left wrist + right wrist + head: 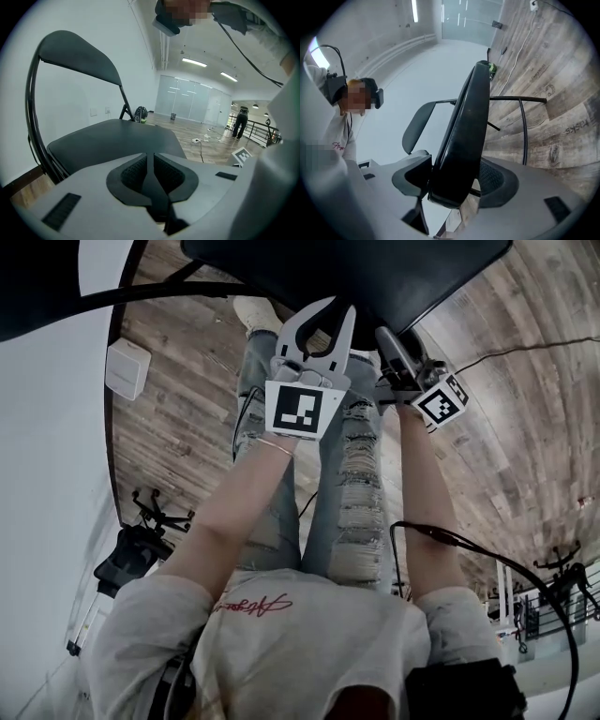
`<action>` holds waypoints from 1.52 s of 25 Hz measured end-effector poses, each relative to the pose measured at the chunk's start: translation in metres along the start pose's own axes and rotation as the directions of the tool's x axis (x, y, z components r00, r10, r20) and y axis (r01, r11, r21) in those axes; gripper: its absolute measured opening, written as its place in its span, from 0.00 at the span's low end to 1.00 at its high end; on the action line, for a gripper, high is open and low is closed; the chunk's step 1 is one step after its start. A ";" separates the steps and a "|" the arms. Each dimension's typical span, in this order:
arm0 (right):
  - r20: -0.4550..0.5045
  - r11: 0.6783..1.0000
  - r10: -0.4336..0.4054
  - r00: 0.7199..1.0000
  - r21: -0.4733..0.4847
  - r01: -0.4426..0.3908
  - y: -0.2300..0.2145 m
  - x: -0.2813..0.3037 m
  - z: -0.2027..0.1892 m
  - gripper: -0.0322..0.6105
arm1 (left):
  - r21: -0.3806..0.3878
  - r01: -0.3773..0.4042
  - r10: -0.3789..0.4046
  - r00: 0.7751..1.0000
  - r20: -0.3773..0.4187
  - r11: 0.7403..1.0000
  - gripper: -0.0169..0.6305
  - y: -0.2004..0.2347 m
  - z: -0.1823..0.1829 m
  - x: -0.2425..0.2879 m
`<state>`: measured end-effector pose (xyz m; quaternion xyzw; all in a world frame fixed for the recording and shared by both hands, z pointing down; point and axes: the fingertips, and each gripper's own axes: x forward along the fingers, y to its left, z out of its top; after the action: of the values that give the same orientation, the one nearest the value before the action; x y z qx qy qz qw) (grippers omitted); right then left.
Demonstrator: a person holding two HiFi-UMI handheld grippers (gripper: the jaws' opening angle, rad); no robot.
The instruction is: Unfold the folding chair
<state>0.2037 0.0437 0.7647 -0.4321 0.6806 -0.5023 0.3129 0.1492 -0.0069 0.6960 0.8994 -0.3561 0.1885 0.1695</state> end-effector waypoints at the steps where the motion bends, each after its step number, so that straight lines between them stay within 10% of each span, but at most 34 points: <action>1: -0.026 1.000 -0.008 1.000 -0.013 0.008 -0.001 0.000 0.000 0.47 | 0.005 0.005 -0.005 1.000 0.011 1.000 0.11 -0.002 0.003 -0.001; 9: 0.095 1.000 -0.023 0.995 0.019 0.021 -0.005 -0.043 -0.002 0.46 | 0.004 0.046 -0.046 0.999 0.010 0.999 0.11 -0.008 -0.005 -0.007; 10: 0.103 0.999 -0.044 0.994 -0.007 0.045 -0.006 -0.052 -0.001 0.40 | 0.003 0.054 -0.054 0.998 0.013 0.999 0.11 -0.008 -0.007 -0.009; 11: 0.110 0.996 -0.075 0.991 -0.041 0.079 -0.006 -0.058 0.000 0.12 | 0.000 0.060 -0.060 0.998 0.015 0.998 0.10 -0.008 -0.009 -0.012; 17: 0.159 0.957 -0.083 0.984 -0.263 0.124 0.066 -0.059 0.034 0.07 | -0.013 0.090 -0.089 0.995 0.034 0.996 0.09 -0.017 0.009 -0.027; 19: 0.158 0.854 -0.089 0.983 -0.495 0.157 0.131 -0.045 0.055 0.07 | -0.033 0.115 -0.111 0.989 0.096 0.993 0.09 -0.026 0.045 -0.039; 24: 0.230 0.460 -0.052 0.972 -0.858 0.228 0.312 -0.009 0.096 0.07 | -0.035 0.183 -0.169 0.952 0.254 0.982 0.09 -0.047 0.170 -0.103; 28: 0.208 0.294 0.020 0.978 -0.936 0.193 0.444 0.005 0.112 0.07 | 0.046 0.221 -0.223 0.918 0.329 0.974 0.09 -0.065 0.265 -0.175; 30: 0.182 0.254 0.043 0.982 -0.953 0.165 0.488 0.008 0.114 0.07 | 0.108 0.229 -0.252 0.900 0.354 0.967 0.09 -0.075 0.299 -0.204; 34: 0.172 0.346 0.127 0.977 -0.930 0.119 0.539 0.011 0.126 0.07 | 0.160 0.192 -0.244 0.870 0.429 0.968 0.09 -0.085 0.352 -0.241; 38: 0.093 0.285 0.129 0.987 -0.957 0.053 0.564 0.004 0.108 0.07 | 0.192 0.191 -0.261 0.841 0.474 0.963 0.09 -0.104 0.373 -0.270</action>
<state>0.1401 0.0646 0.1944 -0.5538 0.8295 0.0461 0.0553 0.1211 0.0564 0.2290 0.9626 -0.2652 -0.0458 0.0315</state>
